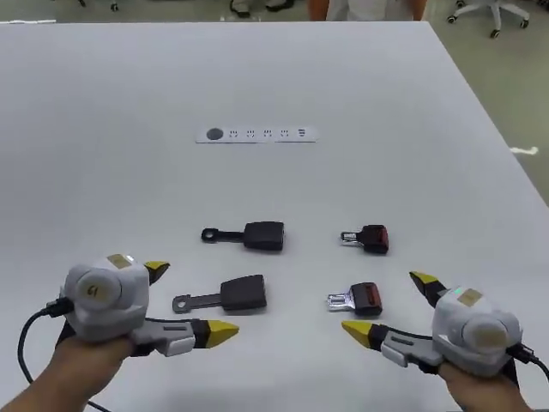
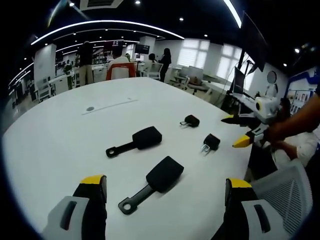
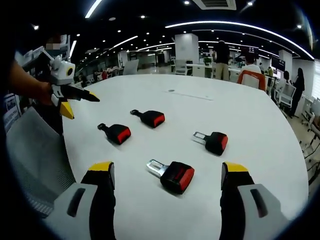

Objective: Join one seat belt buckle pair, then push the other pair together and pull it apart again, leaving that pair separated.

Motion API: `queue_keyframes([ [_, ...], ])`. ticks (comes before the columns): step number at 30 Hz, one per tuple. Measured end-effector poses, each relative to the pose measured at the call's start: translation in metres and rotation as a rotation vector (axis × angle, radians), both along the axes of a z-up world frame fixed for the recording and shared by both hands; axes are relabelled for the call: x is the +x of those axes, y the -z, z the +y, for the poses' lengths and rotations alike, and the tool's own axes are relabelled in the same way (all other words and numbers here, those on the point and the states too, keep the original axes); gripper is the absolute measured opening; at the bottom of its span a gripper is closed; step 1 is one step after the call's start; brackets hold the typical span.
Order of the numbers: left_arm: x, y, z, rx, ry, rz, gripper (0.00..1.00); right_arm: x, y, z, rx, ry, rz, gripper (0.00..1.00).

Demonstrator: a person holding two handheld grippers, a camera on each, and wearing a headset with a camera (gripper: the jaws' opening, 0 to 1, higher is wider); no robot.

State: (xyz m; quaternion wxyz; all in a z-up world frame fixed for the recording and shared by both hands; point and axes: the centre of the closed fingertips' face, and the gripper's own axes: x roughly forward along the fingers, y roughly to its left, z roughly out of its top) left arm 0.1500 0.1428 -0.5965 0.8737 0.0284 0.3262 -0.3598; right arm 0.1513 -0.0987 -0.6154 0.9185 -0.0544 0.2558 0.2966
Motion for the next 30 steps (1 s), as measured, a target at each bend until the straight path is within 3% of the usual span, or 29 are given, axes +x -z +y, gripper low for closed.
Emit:
queue_keyframes([
  [8, 0.006, 0.012, -0.011, 0.016, 0.042, 0.016, 1.0, 0.008, 0.013, -0.003, -0.016, -0.047, 0.015, 0.87],
  [16, 0.009, 0.021, -0.024, 0.045, 0.127, 0.03, 1.0, 0.018, 0.02, -0.003, -0.036, -0.117, 0.038, 0.85],
  [20, 0.011, 0.023, -0.029, 0.056, 0.164, 0.03, 0.99, 0.019, 0.024, 0.001, -0.055, -0.183, 0.052, 0.85],
  [24, 0.011, 0.031, -0.032, 0.08, 0.208, 0.047, 0.98, 0.021, 0.031, 0.002, -0.066, -0.248, 0.077, 0.84],
  [30, 0.012, 0.042, -0.038, 0.108, 0.294, 0.043, 0.93, 0.019, 0.042, 0.007, -0.105, -0.364, 0.114, 0.81],
])
